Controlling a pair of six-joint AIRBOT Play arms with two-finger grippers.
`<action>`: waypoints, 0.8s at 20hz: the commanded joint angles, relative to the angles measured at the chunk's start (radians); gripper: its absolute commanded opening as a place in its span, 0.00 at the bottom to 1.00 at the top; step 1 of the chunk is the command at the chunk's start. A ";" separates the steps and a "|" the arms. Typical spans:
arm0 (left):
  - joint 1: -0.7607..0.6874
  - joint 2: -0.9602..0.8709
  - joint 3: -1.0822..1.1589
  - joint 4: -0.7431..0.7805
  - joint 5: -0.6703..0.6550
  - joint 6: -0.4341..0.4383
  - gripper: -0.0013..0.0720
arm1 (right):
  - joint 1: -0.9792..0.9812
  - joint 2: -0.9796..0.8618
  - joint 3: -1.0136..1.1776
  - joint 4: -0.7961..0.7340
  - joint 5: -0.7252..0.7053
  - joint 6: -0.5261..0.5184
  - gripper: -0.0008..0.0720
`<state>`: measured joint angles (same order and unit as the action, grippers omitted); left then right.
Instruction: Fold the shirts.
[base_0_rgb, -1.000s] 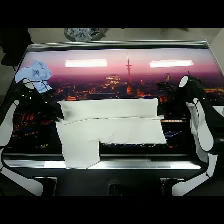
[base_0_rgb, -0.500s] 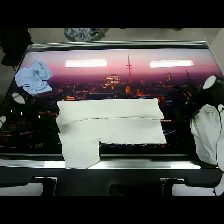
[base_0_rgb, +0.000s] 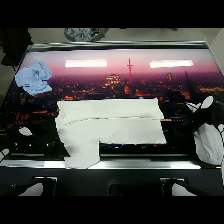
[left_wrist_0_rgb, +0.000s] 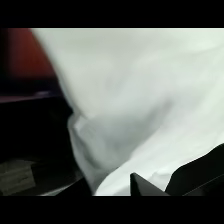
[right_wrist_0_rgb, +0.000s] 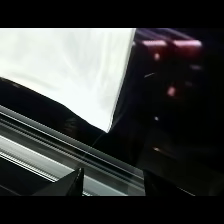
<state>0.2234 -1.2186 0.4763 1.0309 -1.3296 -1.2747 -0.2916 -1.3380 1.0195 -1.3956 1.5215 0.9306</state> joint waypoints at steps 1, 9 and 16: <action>0.000 0.013 -0.054 -0.019 0.132 0.008 0.34 | -0.001 0.027 -0.067 -0.003 -0.051 0.001 0.70; 0.000 0.013 -0.053 -0.019 0.153 0.019 0.08 | -0.001 -0.011 -0.162 0.040 -0.207 0.031 0.78; 0.000 0.013 -0.053 -0.019 0.153 0.039 0.08 | 0.004 -0.117 -0.170 0.220 -0.247 0.047 0.69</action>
<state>0.2234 -1.2060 0.4236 1.0088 -1.2987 -1.2476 -0.2905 -1.4067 0.8608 -1.2144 1.3090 0.9649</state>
